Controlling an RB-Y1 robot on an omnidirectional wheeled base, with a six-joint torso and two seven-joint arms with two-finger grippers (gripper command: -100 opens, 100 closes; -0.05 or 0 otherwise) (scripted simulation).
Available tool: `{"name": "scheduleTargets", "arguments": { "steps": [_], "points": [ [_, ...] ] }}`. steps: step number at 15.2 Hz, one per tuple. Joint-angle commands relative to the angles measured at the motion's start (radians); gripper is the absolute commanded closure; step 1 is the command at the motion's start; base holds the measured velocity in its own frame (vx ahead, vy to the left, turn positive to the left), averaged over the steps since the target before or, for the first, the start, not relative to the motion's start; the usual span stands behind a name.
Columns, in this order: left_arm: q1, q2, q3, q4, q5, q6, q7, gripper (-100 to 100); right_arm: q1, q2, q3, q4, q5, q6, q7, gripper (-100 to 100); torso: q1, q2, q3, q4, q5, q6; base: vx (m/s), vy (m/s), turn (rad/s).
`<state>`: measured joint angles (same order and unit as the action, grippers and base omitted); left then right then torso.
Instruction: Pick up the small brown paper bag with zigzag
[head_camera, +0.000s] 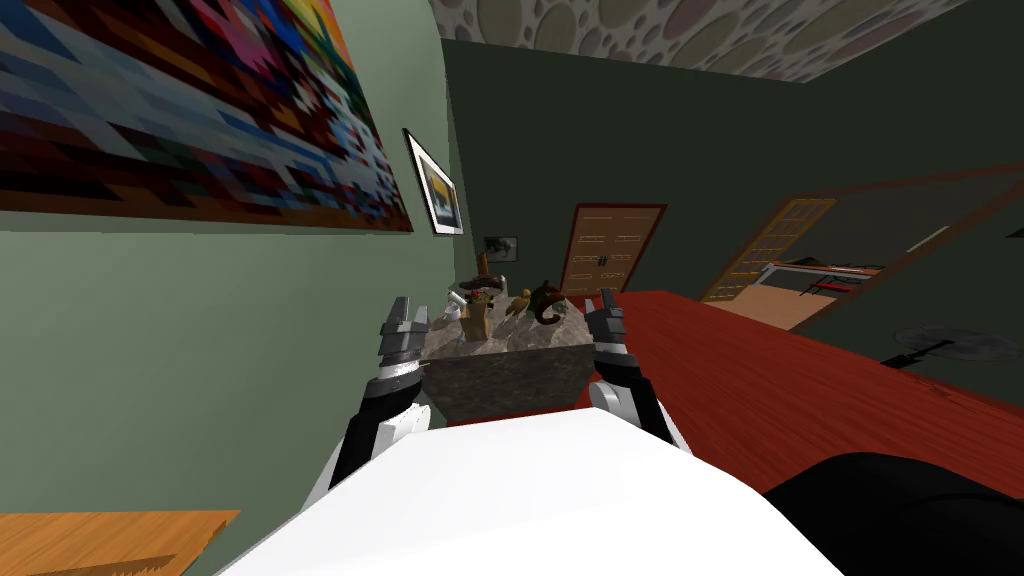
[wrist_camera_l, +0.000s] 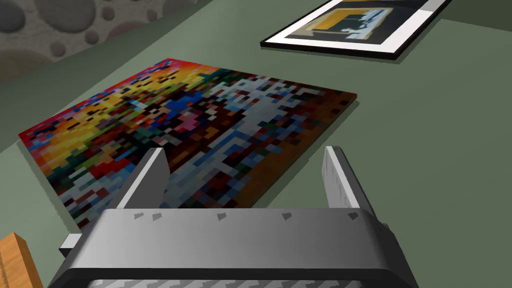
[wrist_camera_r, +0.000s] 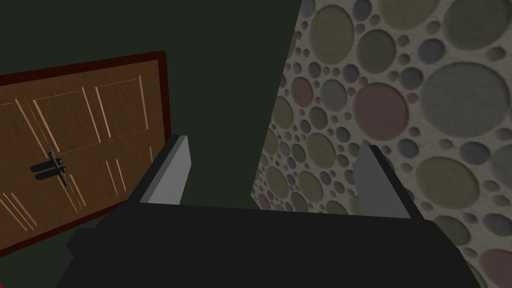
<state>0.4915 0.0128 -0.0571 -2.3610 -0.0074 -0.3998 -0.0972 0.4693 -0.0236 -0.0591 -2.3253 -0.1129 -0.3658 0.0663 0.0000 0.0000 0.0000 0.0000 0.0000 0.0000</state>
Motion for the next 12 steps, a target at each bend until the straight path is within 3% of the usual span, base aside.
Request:
{"name": "scheduleTargets", "arguments": {
  "steps": [1, 5, 12],
  "points": [
    [-0.012, 0.03, 0.0, 0.009, 0.004, 0.015, 0.002, -100, 0.0, 0.0, 0.0, 0.0, 0.0, 0.0, 0.0, 0, 0.0, 0.0, 0.0, 0.0, 0.0, 0.0, 0.0, 0.0, 0.0],
    [-0.081, 0.113, 0.001, 0.065, 0.028, 0.106, 0.016, -100, 0.0, 0.0, 0.0, 0.0, 0.0, 0.0, 0.0, 0, 0.0, 0.001, 0.001, 0.0, 0.0, 0.0, -0.026, -0.011, 0.021],
    [-0.167, 0.165, 0.002, 0.134, 0.057, 0.223, 0.034, -100, 0.0, 0.0, 0.0, 0.0, 0.0, 0.0, 0.0, 0, 0.0, 0.002, 0.001, 0.0, 0.0, 0.0, -0.03, -0.01, 0.017]
  ]
}}
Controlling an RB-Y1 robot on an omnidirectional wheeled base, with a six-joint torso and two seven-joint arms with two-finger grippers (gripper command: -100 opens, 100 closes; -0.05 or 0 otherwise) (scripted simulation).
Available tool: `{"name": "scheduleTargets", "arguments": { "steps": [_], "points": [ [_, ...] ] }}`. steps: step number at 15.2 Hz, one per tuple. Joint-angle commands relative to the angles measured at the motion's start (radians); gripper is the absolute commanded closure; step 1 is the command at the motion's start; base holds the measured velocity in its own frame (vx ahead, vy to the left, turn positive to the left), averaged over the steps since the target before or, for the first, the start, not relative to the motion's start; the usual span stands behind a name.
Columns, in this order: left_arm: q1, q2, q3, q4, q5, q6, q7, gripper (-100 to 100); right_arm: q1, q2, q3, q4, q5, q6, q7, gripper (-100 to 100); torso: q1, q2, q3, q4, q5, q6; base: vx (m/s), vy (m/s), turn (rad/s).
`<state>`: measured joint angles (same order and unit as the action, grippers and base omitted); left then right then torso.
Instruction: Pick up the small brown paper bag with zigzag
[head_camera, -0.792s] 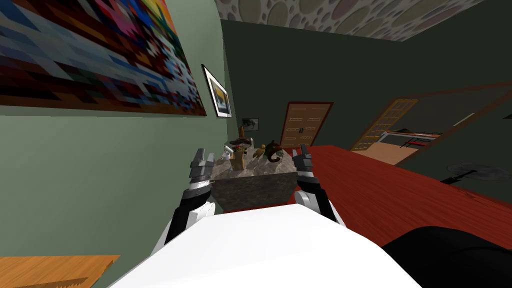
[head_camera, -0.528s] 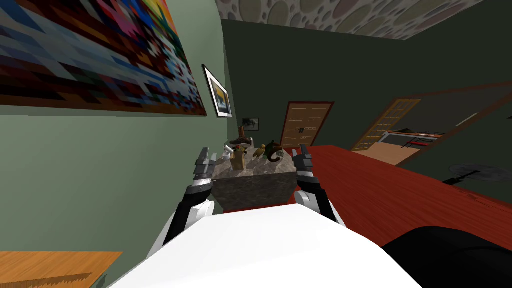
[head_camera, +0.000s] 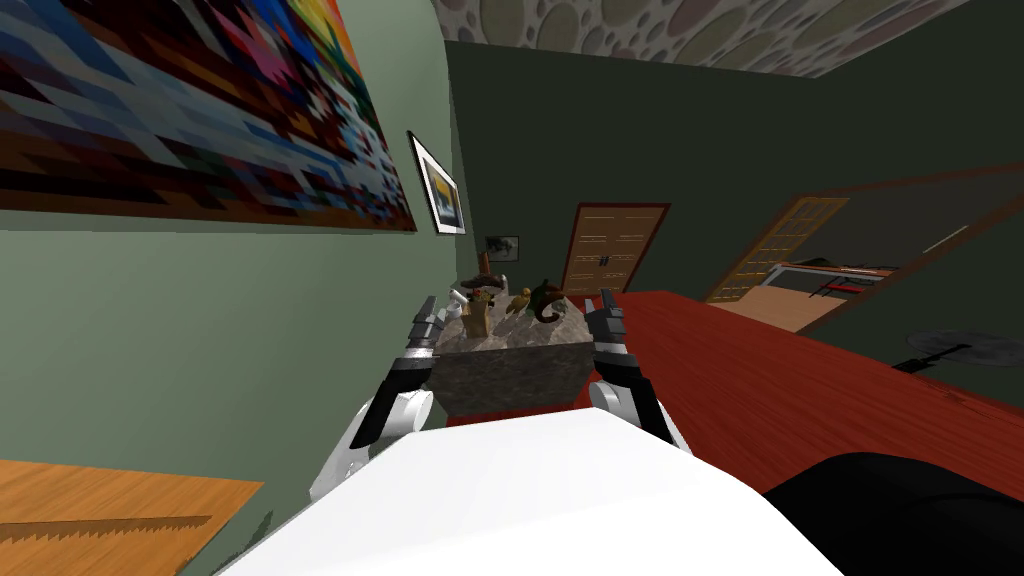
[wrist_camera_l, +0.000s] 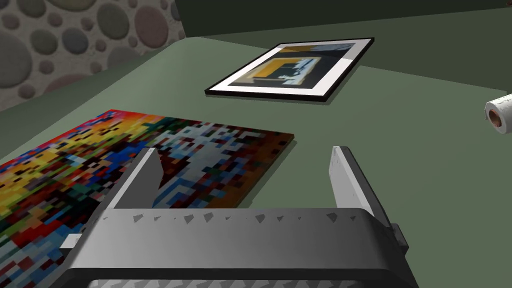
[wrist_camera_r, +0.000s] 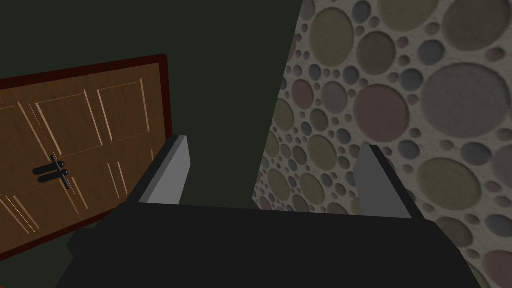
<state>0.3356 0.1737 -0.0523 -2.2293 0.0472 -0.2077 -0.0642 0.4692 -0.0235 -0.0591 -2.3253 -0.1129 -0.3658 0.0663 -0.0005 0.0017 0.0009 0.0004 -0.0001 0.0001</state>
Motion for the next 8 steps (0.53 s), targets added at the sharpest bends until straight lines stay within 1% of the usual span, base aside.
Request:
{"name": "scheduleTargets", "arguments": {
  "steps": [1, 2, 3, 4, 5, 6, 7, 8],
  "points": [
    [-0.011, 0.004, -0.003, 0.002, 0.002, 0.031, 0.001, -100, 0.0, 0.0, 0.0, 0.0, 0.0, 0.0, 0.0, 0, 0.0, 0.0, 0.0, 0.0, 0.0, 0.0, -0.017, -0.005, 0.005],
    [-0.044, 0.019, -0.002, 0.03, 0.014, 0.066, 0.008, -100, 0.0, 0.0, 0.0, 0.0, 0.0, 0.0, 0.0, 0, 0.0, 0.0, 0.0, 0.0, 0.0, 0.0, -0.02, -0.006, 0.015],
    [-0.044, 0.019, -0.002, 0.03, 0.014, 0.077, 0.008, -100, 0.0, 0.0, 0.0, 0.0, 0.0, 0.0, 0.0, 0, 0.0, 0.0, 0.0, 0.0, 0.0, 0.0, -0.023, -0.007, 0.019],
    [-0.08, 0.033, -0.002, 0.059, 0.026, 0.104, 0.015, -100, 0.0, 0.0, 0.0, 0.0, 0.0, 0.0, 0.0, 0, 0.0, 0.0, 0.0, 0.0, 0.0, 0.0, -0.027, -0.008, 0.028],
    [-0.081, 0.033, -0.002, 0.059, 0.026, 0.123, 0.015, -100, 0.0, 0.0, 0.0, 0.0, 0.0, 0.0, 0.0, 0, 0.0, 0.0, 0.0, 0.0, 0.0, 0.0, -0.027, -0.008, 0.019],
    [-0.081, 0.033, -0.002, 0.059, 0.026, 0.127, 0.015, -100, 0.0, 0.0, 0.0, 0.0, 0.0, 0.0, 0.0, 0, 0.0, 0.0, 0.0, 0.0, 0.0, 0.0, -0.018, -0.006, 0.006],
    [-0.119, 0.047, -0.001, 0.091, 0.039, 0.155, 0.023, -100, 0.0, 0.0, 0.0, 0.0, 0.0, 0.0, 0.0, 0, 0.0, 0.0, 0.0, 0.0, 0.0, 0.0, -0.022, -0.006, 0.021],
    [-0.119, 0.047, -0.001, 0.091, 0.039, 0.173, 0.023, -100, 0.0, 0.0, 0.0, 0.0, 0.0, 0.0, 0.0, 0, 0.0, 0.0, 0.0, 0.0, 0.0, 0.0, -0.024, -0.007, 0.023]
  ]
}}
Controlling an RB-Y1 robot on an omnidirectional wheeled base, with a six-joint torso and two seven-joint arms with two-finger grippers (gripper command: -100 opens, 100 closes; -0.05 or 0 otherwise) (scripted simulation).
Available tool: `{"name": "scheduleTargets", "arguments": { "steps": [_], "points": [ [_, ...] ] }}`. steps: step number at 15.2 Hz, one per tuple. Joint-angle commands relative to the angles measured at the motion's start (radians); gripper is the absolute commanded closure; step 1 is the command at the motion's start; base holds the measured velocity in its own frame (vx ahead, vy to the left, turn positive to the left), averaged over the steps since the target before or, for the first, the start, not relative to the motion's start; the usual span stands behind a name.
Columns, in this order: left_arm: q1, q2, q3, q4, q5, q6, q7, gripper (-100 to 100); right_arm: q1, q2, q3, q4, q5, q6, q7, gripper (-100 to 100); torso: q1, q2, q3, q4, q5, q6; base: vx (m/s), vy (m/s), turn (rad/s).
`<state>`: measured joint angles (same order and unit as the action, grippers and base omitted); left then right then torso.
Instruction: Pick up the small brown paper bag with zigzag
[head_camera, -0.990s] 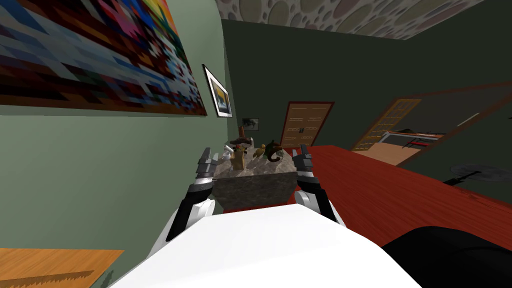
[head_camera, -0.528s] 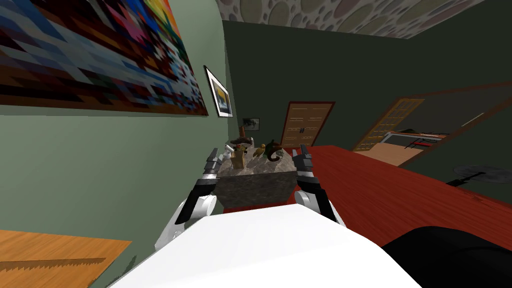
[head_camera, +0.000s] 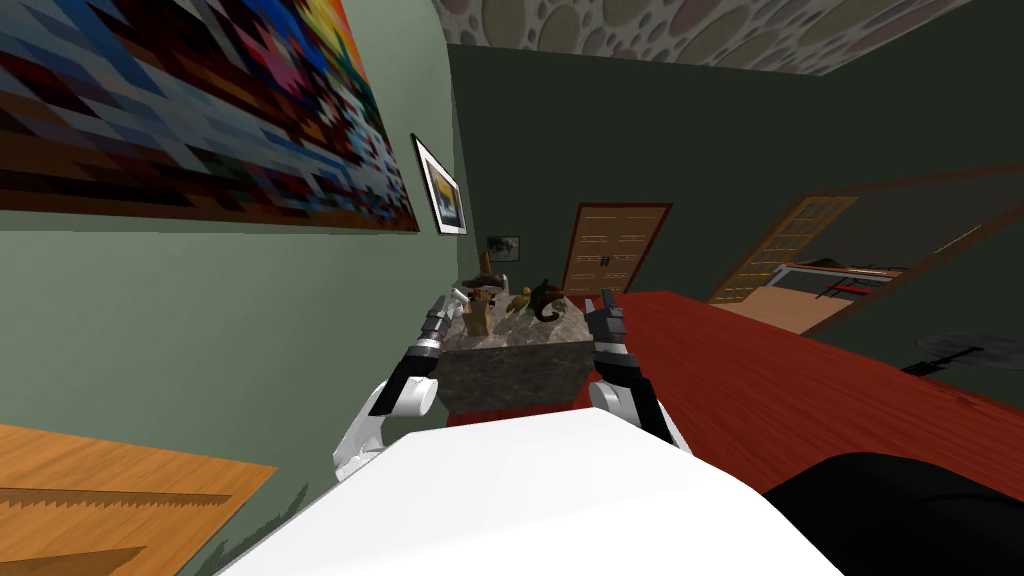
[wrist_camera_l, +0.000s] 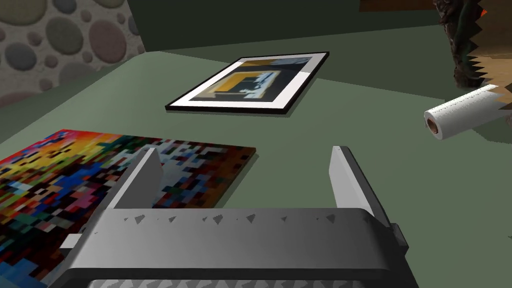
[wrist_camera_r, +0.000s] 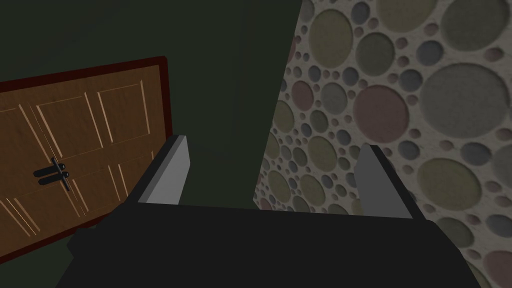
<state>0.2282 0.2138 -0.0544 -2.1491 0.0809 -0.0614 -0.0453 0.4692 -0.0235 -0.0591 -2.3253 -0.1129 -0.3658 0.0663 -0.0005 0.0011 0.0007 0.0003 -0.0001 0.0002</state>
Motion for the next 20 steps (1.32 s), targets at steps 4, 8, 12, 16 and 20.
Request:
{"name": "scheduleTargets", "arguments": {
  "steps": [4, 8, 12, 16, 20],
  "points": [
    [-0.052, 0.019, 0.002, 0.044, 0.019, 0.09, 0.012, -100, 0.0, 0.0, 0.0, 0.0, 0.0, 0.0, 0.0, 0, 0.0, 0.0, 0.0, 0.0, 0.0, 0.0, -0.016, -0.008, 0.014],
    [-0.137, 0.041, 0.004, 0.114, 0.048, 0.174, 0.03, -100, 0.0, 0.0, 0.0, 0.0, 0.0, 0.0, 0.0, 0, 0.0, 0.0, 0.0, 0.0, 0.0, 0.0, -0.019, -0.008, 0.017],
    [-0.182, 0.051, 0.005, 0.151, 0.063, 0.253, 0.04, -100, 0.0, 0.0, 0.0, 0.0, 0.0, 0.0, 0.0, 0, 0.0, 0.0, 0.0, 0.0, 0.0, 0.0, -0.018, -0.009, 0.021],
    [-0.229, 0.06, 0.006, 0.19, 0.079, 0.326, 0.049, -100, 0.0, 0.0, 0.0, 0.0, 0.0, 0.0, 0.0, 0, 0.0, -0.001, 0.0, 0.0, 0.0, 0.0, -0.012, -0.007, 0.013],
    [-0.276, 0.068, 0.007, 0.229, 0.095, 0.406, 0.059, -100, 0.0, 0.0, 0.0, 0.0, 0.0, 0.0, 0.0, 0, 0.0, -0.001, 0.0, 0.0, 0.0, 0.0, -0.011, -0.008, 0.014]
  ]
}}
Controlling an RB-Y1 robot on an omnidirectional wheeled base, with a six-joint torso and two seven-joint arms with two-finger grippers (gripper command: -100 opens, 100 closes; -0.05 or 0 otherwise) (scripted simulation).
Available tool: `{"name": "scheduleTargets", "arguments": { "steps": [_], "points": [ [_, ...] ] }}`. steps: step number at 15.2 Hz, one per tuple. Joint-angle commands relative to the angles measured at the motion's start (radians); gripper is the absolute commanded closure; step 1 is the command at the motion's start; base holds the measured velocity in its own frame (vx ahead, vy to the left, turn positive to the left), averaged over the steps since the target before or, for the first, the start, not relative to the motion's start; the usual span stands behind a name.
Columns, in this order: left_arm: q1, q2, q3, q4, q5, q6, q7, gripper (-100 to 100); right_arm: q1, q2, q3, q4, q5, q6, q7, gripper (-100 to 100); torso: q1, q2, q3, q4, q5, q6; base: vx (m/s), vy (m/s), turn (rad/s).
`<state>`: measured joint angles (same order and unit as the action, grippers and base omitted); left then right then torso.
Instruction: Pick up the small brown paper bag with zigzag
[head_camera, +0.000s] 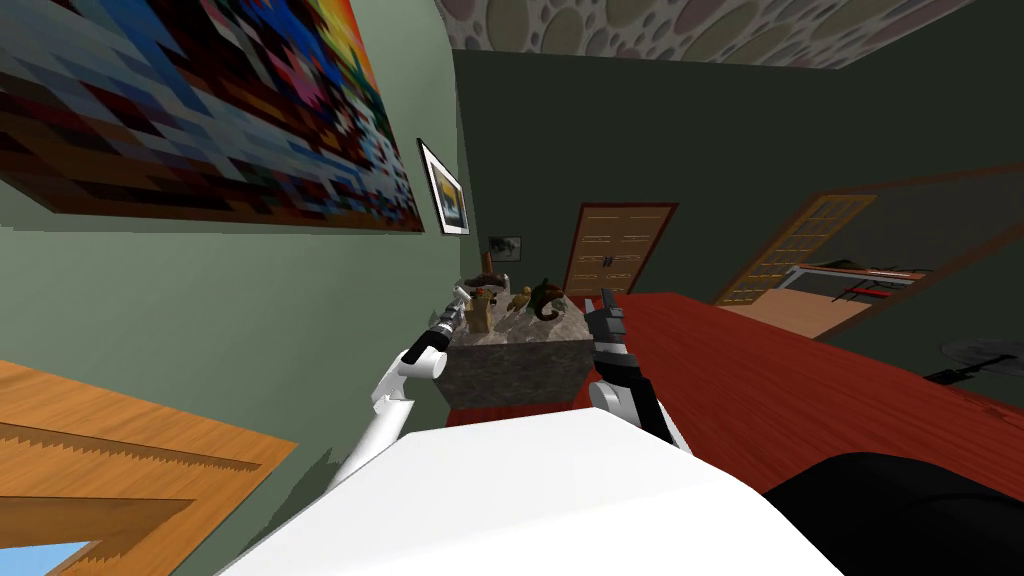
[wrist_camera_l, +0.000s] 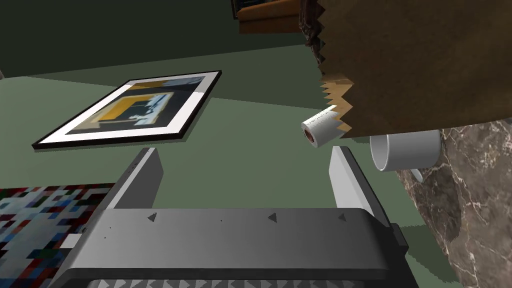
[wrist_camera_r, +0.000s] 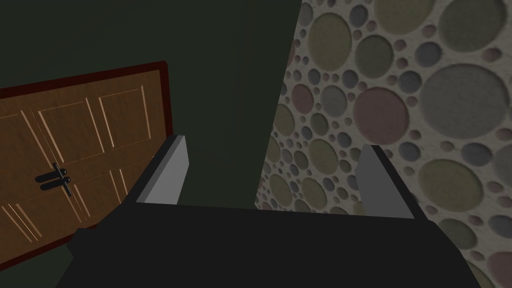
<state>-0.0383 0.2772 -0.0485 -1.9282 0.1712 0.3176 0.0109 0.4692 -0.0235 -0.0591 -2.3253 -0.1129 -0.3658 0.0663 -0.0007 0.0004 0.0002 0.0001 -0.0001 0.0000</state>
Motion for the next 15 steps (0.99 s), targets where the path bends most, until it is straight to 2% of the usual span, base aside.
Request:
{"name": "scheduleTargets", "arguments": {
  "steps": [1, 4, 5, 7, 8, 11, 12, 15],
  "points": [
    [-0.05, 0.012, 0.003, 0.047, 0.021, 0.05, 0.013, -100, 0.0, 0.0, 0.0, 0.0, 0.0, 0.0, 0.0, 0, 0.0, 0.0, 0.0, 0.0, 0.0, 0.0, -0.012, -0.009, 0.022],
    [-0.057, 0.012, 0.003, 0.047, 0.021, 0.096, 0.013, -100, 0.0, 0.0, 0.0, 0.0, 0.0, 0.0, 0.0, 0, 0.0, 0.0, 0.0, 0.0, 0.0, 0.0, -0.008, -0.006, 0.011],
    [-0.104, 0.018, 0.004, 0.088, 0.037, 0.132, 0.023, -100, 0.0, 0.0, 0.0, 0.0, 0.0, 0.0, 0.0, 0, 0.0, 0.0, 0.0, 0.0, 0.0, 0.0, -0.008, -0.005, 0.023],
    [-0.106, 0.018, 0.004, 0.088, 0.037, 0.167, 0.023, -100, 0.0, 0.0, 0.0, 0.0, 0.0, 0.0, 0.0, 0, 0.0, 0.0, 0.0, 0.0, 0.0, 0.0, -0.007, -0.007, 0.013],
    [-0.147, 0.025, 0.006, 0.128, 0.053, 0.191, 0.033, -100, 0.0, 0.0, 0.0, 0.0, 0.0, 0.0, 0.0, 0, 0.0, 0.0, 0.0, 0.0, 0.0, 0.0, -0.005, -0.006, 0.023],
    [-0.156, 0.025, 0.006, 0.128, 0.053, 0.238, 0.033, -100, 0.0, 0.0, 0.0, 0.0, 0.0, 0.0, 0.0, 0, 0.0, -0.001, 0.0, 0.0, 0.0, 0.0, -0.003, -0.005, 0.01],
    [-0.201, 0.03, 0.007, 0.169, 0.069, 0.266, 0.044, -100, 0.0, 0.0, 0.0, 0.0, 0.0, 0.0, 0.0, 0, 0.0, 0.0, 0.0, 0.0, 0.0, 0.0, -0.003, -0.006, 0.02],
    [-0.205, 0.03, 0.007, 0.169, 0.069, 0.31, 0.044, -100, 0.0, 0.0, 0.0, 0.0, 0.0, 0.0, 0.0, 0, 0.0, -0.001, 0.0, 0.0, 0.0, 0.0, -0.002, -0.004, 0.011]
  ]
}}
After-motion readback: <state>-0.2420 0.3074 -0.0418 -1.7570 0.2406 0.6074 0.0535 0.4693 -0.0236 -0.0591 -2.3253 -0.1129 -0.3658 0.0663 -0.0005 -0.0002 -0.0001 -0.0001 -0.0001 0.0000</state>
